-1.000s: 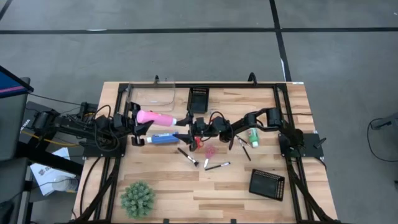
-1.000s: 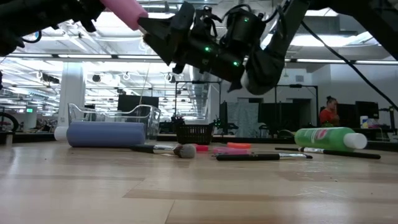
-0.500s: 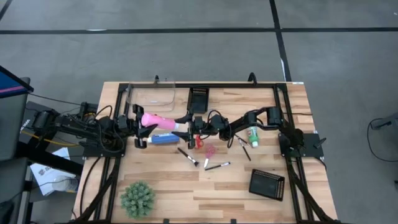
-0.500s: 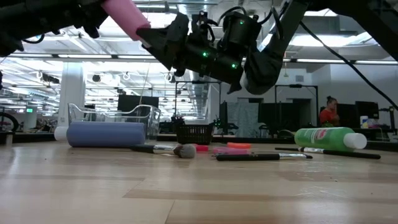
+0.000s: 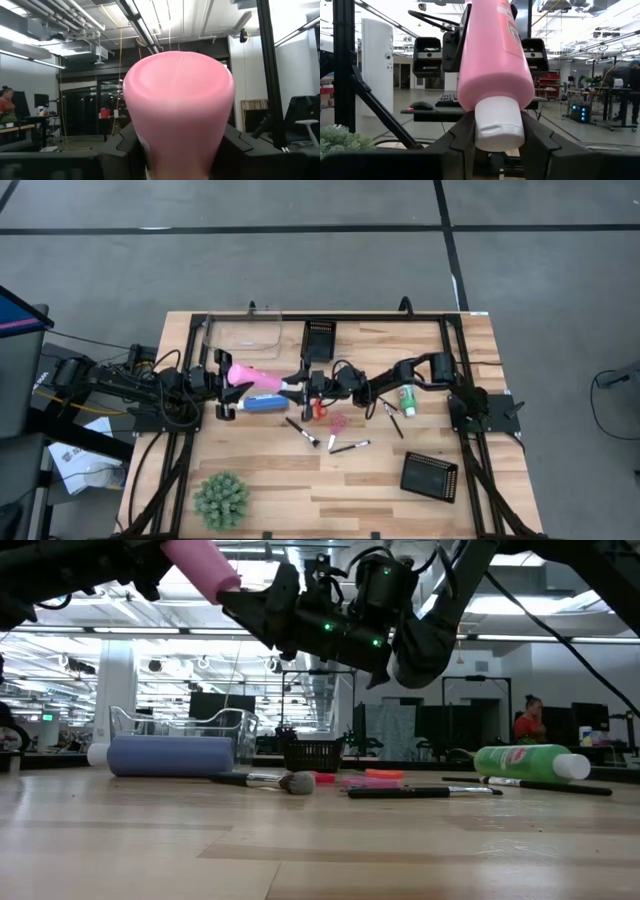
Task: Pick & Place Paint Supplies
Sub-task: Put the pink paint bottle into the transparent bin
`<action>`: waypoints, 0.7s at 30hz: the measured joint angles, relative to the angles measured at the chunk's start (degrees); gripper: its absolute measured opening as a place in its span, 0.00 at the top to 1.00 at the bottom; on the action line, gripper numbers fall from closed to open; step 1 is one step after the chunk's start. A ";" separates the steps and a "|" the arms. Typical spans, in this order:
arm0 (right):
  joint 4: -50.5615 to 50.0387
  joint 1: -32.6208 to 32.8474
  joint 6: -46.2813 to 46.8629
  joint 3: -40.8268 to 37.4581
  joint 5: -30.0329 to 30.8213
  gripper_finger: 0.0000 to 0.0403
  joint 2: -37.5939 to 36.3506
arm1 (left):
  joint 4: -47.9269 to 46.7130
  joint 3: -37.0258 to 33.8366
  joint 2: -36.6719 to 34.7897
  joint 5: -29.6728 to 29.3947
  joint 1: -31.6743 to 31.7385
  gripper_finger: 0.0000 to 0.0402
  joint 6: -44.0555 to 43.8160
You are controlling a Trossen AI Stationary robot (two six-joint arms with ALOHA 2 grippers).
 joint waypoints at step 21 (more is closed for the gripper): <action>-38.60 2.93 -1.07 0.29 4.17 0.74 -11.97 | -6.86 0.07 -0.10 0.39 0.00 0.63 -2.91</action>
